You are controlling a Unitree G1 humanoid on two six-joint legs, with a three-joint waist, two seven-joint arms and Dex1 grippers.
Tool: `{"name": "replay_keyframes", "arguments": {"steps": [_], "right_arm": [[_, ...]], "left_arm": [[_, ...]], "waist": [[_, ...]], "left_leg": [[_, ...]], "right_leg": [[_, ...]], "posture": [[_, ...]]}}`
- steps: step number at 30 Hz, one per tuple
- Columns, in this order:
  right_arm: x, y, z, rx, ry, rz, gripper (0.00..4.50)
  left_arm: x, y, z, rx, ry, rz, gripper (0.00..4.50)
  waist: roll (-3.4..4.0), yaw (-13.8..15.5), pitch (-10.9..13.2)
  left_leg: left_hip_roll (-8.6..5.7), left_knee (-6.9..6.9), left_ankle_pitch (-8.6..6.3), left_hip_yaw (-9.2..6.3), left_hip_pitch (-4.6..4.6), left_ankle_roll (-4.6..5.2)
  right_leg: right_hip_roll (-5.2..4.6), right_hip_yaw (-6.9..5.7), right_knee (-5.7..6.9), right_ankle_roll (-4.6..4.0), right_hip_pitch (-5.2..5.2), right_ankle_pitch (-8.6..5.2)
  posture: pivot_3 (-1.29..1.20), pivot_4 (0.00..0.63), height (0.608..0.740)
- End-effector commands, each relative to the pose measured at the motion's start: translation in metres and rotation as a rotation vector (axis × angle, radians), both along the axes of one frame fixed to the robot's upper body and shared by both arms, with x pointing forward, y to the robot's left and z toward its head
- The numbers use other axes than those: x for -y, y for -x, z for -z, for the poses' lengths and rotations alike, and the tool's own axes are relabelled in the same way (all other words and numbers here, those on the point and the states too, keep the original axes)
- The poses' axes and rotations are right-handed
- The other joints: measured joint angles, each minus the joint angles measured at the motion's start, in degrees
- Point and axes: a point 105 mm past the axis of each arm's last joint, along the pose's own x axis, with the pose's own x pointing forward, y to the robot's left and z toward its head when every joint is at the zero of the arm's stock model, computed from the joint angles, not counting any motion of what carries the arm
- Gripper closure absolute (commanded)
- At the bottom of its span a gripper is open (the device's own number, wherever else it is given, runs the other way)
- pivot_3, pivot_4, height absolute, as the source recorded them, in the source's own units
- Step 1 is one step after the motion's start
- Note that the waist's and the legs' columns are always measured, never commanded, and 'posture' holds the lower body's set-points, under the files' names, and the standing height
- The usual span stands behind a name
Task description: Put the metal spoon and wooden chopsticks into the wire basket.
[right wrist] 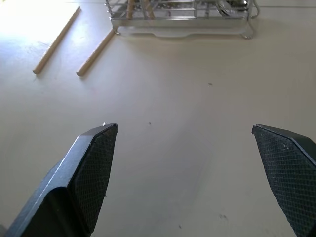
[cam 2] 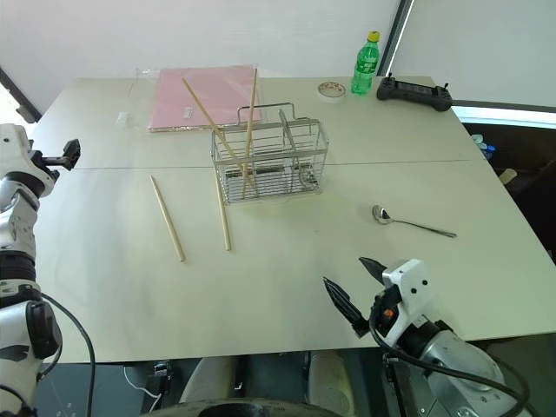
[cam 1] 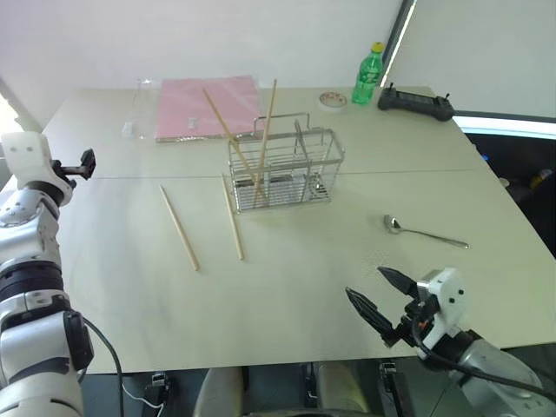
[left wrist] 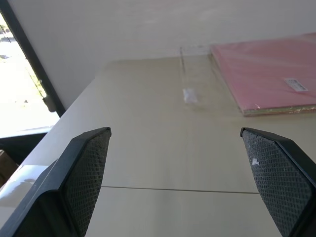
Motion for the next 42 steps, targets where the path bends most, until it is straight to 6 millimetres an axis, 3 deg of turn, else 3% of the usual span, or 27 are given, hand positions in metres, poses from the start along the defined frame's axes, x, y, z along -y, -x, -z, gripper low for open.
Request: {"name": "replay_keyframes", "arguments": {"steps": [1,16,25,30,33,35,37,42], "right_arm": [[0.004,0.001,-0.005,0.046,0.005,0.003,0.00],[0.027,0.008,0.021,0.048,0.011,0.020,0.00],[0.034,0.001,0.018,0.065,0.044,0.019,0.00],[0.046,-0.009,-0.003,0.114,0.099,0.042,0.00],[0.065,-0.017,-0.024,0.145,0.175,0.058,0.00],[0.081,-0.023,-0.041,0.154,0.245,0.059,0.00],[0.094,-0.027,-0.052,0.144,0.300,0.054,0.00],[0.116,-0.043,-0.070,0.095,0.422,-0.003,0.00]], "left_arm": [[0.001,-0.001,-0.019,0.048,-0.051,0.006,0.07],[0.001,-0.003,-0.015,0.038,-0.016,0.018,0.07],[0.011,-0.006,-0.026,0.079,0.025,0.087,0.07],[0.050,-0.008,-0.042,0.091,0.057,0.294,0.07],[0.094,0.000,-0.047,0.046,0.055,0.538,0.07],[0.137,0.018,-0.052,-0.009,0.040,0.788,0.07],[0.166,0.039,-0.055,-0.056,0.009,0.975,0.07],[0.209,0.086,-0.047,-0.207,-0.068,1.300,0.07]], "waist": [[0.00,0.00,0.00],[-0.01,0.00,0.00],[0.00,0.01,0.00],[-0.02,0.11,-0.02],[-0.01,0.01,-0.01],[0.10,-0.07,0.03],[0.09,-0.11,0.03],[0.17,-0.13,0.06]], "left_leg": [[0.00,0.00,0.00,0.00,0.00,0.00],[0.02,0.02,0.00,0.00,0.03,0.00],[0.02,0.02,0.00,0.00,0.04,0.00],[0.01,0.12,0.00,0.00,0.03,-0.01],[0.00,0.12,0.01,0.01,0.04,-0.01],[-0.02,0.11,0.01,0.01,0.05,-0.01],[-0.04,0.13,0.01,0.06,0.05,-0.01],[0.06,0.07,0.01,-0.02,0.17,0.01]], "right_leg": [[0.00,0.00,0.01,0.00,0.00,0.00],[0.05,0.00,0.05,0.00,0.00,0.00],[0.05,0.00,0.06,0.00,0.02,0.00],[0.05,0.00,0.05,0.00,0.08,0.01],[0.04,0.04,0.05,-0.01,0.11,0.01],[0.04,0.07,0.05,-0.01,0.12,0.01],[0.03,0.16,0.05,-0.02,0.12,0.01],[0.26,0.20,0.08,-0.05,0.13,0.00]], "posture": [[0.00,0.150,0.721],[0.00,0.150,0.721],[0.00,0.150,0.721],[0.00,0.150,0.721],[0.00,0.150,0.721],[0.00,0.150,0.721],[0.00,0.150,0.721],[0.00,0.150,0.721]]}}
